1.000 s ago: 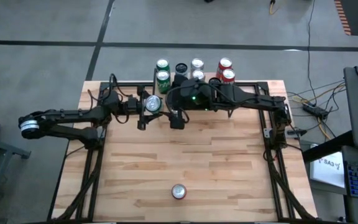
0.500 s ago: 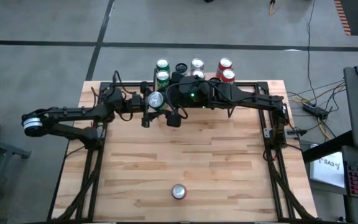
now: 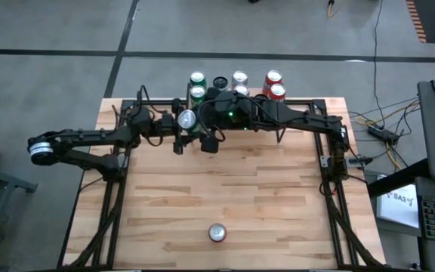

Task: Place canned beverage on shelf
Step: Put the green soda can on the shelf aligned with the other green soda cans

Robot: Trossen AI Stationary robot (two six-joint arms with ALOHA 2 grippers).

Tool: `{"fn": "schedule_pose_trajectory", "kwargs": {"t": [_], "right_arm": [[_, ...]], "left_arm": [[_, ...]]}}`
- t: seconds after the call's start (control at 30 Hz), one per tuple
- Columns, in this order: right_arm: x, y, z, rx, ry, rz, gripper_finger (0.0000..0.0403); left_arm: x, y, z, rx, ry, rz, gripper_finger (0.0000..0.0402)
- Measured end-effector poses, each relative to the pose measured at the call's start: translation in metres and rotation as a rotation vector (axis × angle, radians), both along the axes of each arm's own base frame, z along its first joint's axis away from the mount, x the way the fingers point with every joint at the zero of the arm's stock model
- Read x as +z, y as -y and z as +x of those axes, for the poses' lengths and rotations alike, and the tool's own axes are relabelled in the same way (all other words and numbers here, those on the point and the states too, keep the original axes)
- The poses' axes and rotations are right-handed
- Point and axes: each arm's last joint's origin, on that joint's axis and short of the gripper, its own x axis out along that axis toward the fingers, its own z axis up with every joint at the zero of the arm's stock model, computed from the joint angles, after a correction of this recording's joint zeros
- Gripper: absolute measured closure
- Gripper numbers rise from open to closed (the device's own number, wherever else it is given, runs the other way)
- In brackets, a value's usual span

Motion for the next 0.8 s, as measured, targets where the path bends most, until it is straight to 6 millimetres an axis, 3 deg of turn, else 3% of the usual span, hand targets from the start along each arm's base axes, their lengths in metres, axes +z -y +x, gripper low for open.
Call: {"fn": "schedule_pose_trajectory", "kwargs": {"t": [0.23,0.63,0.8], "right_arm": [[-0.003,0.0,0.0,-0.003,-0.023,0.005,0.0041],[-0.011,0.002,0.012,-0.002,0.002,-0.018,0.0039],[-0.009,0.002,0.013,-0.025,0.019,-0.022,0.0078]], "left_arm": [[0.001,0.0,-0.001,0.0,0.014,0.004,0.0112],[0.003,0.0,0.001,-0.001,0.017,0.006,0.0112],[0.003,0.0,0.001,-0.001,0.015,0.005,0.0112]]}}
